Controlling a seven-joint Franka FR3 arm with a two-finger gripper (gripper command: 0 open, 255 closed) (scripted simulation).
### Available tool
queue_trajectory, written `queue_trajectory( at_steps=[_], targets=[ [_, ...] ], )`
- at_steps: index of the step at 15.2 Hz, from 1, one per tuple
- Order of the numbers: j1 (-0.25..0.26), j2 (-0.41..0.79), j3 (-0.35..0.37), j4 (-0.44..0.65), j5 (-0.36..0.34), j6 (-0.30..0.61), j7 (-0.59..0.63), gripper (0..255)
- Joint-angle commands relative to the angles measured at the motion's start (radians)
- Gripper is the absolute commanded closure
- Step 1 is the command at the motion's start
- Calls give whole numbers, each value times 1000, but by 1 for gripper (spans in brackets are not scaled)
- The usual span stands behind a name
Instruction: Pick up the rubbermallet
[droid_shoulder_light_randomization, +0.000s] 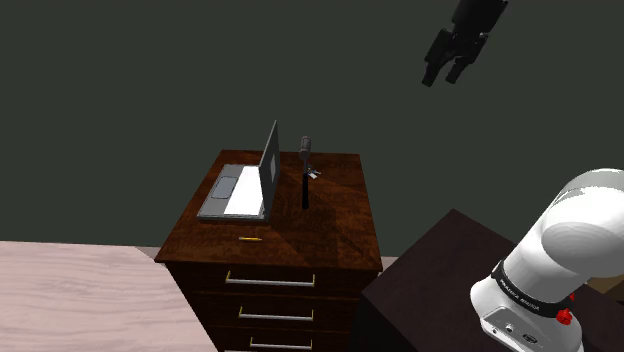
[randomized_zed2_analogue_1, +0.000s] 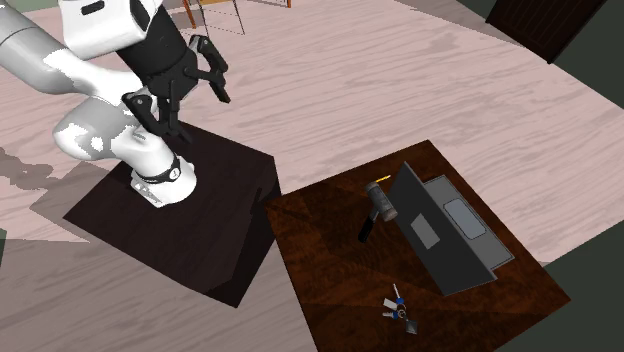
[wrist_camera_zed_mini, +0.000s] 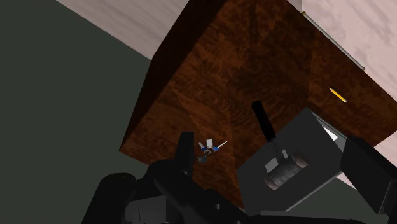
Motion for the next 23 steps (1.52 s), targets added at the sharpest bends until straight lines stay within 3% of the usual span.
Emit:
queue_trajectory(
  at_steps=[1, 12, 23],
  targets=[
    [0, 0, 0, 0, 0, 0, 0, 0],
    [0, 409, 111, 142, 44, 189, 215, 0],
    [5, 860, 165, 443, 25, 259, 418, 0]
  ],
)
